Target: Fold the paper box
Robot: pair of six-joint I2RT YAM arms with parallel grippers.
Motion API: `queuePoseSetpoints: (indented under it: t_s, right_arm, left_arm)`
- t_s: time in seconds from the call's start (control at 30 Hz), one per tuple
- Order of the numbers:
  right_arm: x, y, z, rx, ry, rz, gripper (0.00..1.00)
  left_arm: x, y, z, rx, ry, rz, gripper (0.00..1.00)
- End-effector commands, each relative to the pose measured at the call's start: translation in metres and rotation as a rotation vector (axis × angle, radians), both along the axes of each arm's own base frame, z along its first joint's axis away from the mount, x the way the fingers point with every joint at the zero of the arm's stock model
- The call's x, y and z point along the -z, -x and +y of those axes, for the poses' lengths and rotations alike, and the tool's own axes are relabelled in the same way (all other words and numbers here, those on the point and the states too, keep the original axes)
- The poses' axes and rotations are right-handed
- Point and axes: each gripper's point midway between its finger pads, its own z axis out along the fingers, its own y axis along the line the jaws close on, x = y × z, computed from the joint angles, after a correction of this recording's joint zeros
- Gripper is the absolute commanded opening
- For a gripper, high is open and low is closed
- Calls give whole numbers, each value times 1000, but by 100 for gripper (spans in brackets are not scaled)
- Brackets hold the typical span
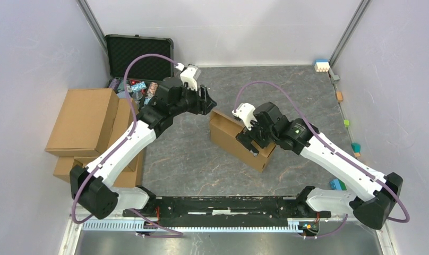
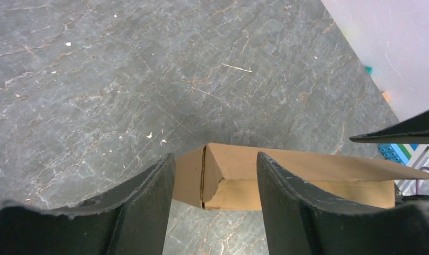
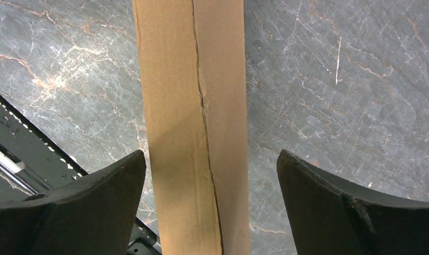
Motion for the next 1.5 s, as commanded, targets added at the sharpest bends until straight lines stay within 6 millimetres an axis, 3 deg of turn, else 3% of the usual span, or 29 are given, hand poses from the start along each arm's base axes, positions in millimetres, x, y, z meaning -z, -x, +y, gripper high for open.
queuePoseSetpoints:
  t_s: [0.0, 0.13, 0.5, 0.67, 0.77, 0.9, 1.13, 1.27, 1.47]
  right_arm:
    - [-18, -3, -2, 24, -45, -60, 98]
    - [-26, 0, -6, 46, -66, -72, 98]
    - [-40, 19, -22, 177, -188, -48, 98]
    - [-47, 26, -44, 273, -199, -70, 98]
    - [-44, 35, -50, 288, -197, -41, 98]
    - [-43, 44, -56, 302, -210, -29, 96]
    - [-29, 47, -68, 346, -178, -24, 80]
    - [-28, 41, -76, 400, -174, -67, 61]
    - [-18, 39, -82, 440, -154, -71, 43]
  left_arm:
    - [5, -10, -14, 22, 30, 40, 62]
    - [21, -8, -17, 39, 25, 74, 56]
    - [51, 0, -13, 29, 12, 122, 54]
    - [46, -1, -13, 30, 21, 99, 64]
    - [36, 0, -12, 35, 30, 73, 72]
    - [21, 5, -4, 35, 52, 45, 75]
    - [4, 19, 8, 48, 94, 11, 81]
    - [15, 30, 10, 68, 92, 23, 77]
    - [29, 41, 14, 90, 87, 16, 72]
